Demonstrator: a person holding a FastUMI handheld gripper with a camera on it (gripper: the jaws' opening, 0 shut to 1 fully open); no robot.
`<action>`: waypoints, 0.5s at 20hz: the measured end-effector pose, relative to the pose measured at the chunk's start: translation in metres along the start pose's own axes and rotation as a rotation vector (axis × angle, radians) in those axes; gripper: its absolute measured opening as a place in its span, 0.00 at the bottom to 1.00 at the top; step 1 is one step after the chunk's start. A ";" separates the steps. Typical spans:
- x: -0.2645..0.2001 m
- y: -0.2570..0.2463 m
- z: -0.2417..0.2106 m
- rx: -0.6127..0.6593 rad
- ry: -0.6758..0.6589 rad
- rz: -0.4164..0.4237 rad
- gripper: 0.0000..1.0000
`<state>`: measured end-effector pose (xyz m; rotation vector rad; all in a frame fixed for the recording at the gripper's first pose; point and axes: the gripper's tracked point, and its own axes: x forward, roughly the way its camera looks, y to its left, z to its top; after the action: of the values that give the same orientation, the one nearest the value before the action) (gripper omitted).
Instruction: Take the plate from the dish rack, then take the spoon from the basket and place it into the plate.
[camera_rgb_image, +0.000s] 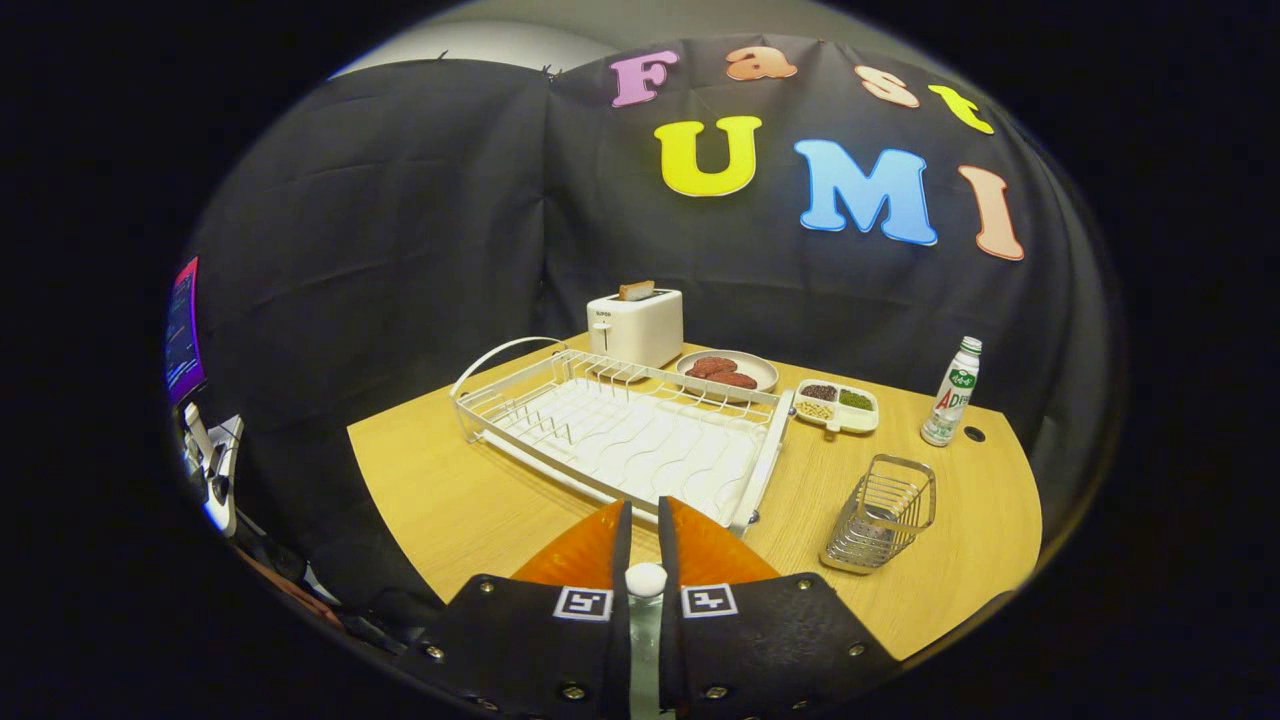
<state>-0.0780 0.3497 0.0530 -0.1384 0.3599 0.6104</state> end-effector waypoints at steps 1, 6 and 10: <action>0.003 0.002 -0.001 0.008 0.008 0.017 0.11; 0.005 -0.007 0.009 -0.023 -0.005 0.040 0.25; -0.010 -0.033 0.052 -0.063 -0.088 -0.023 0.31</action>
<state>-0.0516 0.3299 0.1054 -0.1748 0.2536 0.6032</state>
